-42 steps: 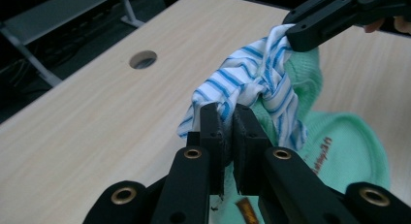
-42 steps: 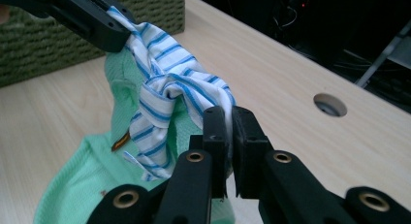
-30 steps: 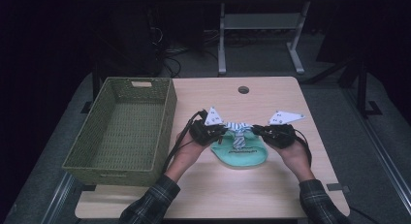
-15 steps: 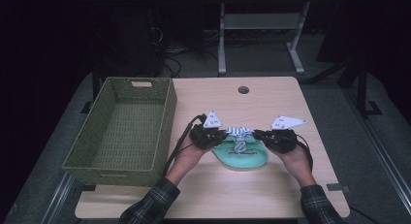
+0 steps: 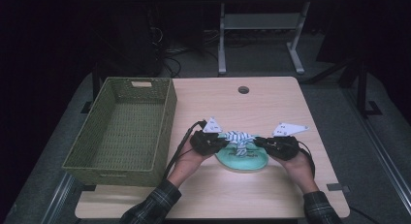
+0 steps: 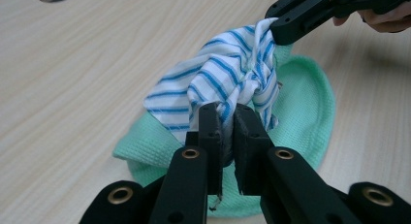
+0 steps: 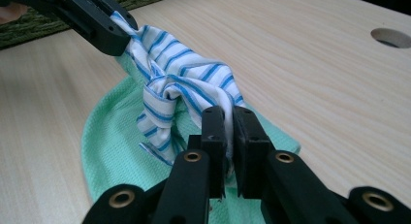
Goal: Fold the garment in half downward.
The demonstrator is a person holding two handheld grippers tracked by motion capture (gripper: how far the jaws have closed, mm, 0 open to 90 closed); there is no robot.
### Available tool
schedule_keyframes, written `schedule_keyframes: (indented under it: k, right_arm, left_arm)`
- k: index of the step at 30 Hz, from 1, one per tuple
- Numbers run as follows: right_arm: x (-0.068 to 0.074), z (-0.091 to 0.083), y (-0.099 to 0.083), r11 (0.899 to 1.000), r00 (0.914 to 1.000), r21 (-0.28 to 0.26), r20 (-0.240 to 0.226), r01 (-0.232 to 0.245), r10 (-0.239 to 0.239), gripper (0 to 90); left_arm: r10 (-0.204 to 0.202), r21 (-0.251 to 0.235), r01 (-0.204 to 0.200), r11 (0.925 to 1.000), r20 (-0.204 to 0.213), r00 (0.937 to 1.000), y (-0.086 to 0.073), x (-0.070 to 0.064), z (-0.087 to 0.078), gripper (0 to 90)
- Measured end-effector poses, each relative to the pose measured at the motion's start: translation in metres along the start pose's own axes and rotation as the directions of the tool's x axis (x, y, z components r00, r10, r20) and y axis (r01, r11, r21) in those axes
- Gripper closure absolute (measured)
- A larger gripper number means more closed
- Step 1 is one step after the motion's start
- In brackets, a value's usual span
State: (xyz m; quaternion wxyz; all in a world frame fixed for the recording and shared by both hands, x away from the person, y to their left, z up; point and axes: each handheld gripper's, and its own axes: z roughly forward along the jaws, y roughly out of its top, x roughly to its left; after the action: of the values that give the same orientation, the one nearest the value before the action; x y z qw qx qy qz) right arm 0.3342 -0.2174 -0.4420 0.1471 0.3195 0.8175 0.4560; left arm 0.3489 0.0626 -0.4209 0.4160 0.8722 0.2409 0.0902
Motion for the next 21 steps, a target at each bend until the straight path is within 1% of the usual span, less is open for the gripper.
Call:
schedule_keyframes:
  k: [3,4,5,7,8,9,11,13,14,18,20,21]
  right_arm:
    - [0.002,-0.002,-0.004,1.000,1.0000,0.003,-0.008,-0.004,0.004,82.6]
    - [0.003,-0.003,-0.005,1.000,0.9999,0.004,-0.013,-0.006,0.006,82.2]
    - [0.004,-0.004,-0.006,1.000,0.9998,0.004,-0.018,-0.006,0.007,82.0]
    - [0.005,-0.006,-0.007,1.000,0.9997,0.005,-0.023,-0.011,0.011,81.5]
    - [0.008,-0.007,-0.009,1.000,0.9993,0.003,-0.035,-0.010,0.010,79.8]
    - [0.008,-0.007,-0.010,1.000,0.9993,0.003,-0.037,-0.010,0.010,79.4]
    - [0.011,-0.009,-0.013,1.000,0.9988,0.008,-0.046,-0.017,0.017,77.3]
    - [0.013,-0.011,-0.016,1.000,0.9984,0.010,-0.053,-0.018,0.018,76.3]
    - [0.014,-0.012,-0.017,1.000,0.9982,0.012,-0.055,-0.022,0.022,75.8]
    - [0.020,-0.014,-0.022,0.999,0.9967,0.020,-0.075,-0.031,0.033,73.2]
    - [0.022,-0.015,-0.025,0.999,0.9967,0.027,-0.076,-0.027,0.029,72.9]
    - [0.024,-0.015,-0.026,0.999,0.9965,0.032,-0.077,-0.030,0.032,72.9]
  left_arm:
    - [-0.006,0.011,0.005,0.9999,0.020,0.9998,-0.004,-0.001,0.000,82.3]
    - [-0.005,0.013,0.004,0.9999,0.023,0.9997,-0.005,-0.002,0.000,82.2]
    - [-0.012,0.015,0.012,0.9998,0.027,0.9996,-0.006,-0.003,0.000,81.9]
    - [-0.009,0.022,0.009,0.9997,0.032,0.9994,-0.008,-0.003,0.000,81.1]
    - [-0.019,0.027,0.018,0.9995,0.042,0.9989,-0.010,-0.003,-0.001,80.8]
    - [-0.026,0.026,0.025,0.9993,0.048,0.9985,-0.012,-0.004,0.000,80.5]
    - [-0.028,0.030,0.026,0.9992,0.062,0.9977,-0.015,-0.006,-0.001,78.8]
    - [-0.019,0.044,0.016,0.9989,0.069,0.9975,-0.017,-0.007,-0.001,77.1]
    - [-0.023,0.042,0.019,0.9989,0.076,0.9969,-0.019,-0.009,-0.001,76.6]
    - [-0.011,0.062,0.005,0.9980,0.096,0.9953,-0.025,-0.014,-0.001,73.3]
    - [-0.025,0.057,0.019,0.9982,0.105,0.9941,-0.027,-0.016,0.000,71.9]
    - [-0.024,0.061,0.018,0.9980,0.111,0.9935,-0.028,-0.016,0.000,70.6]
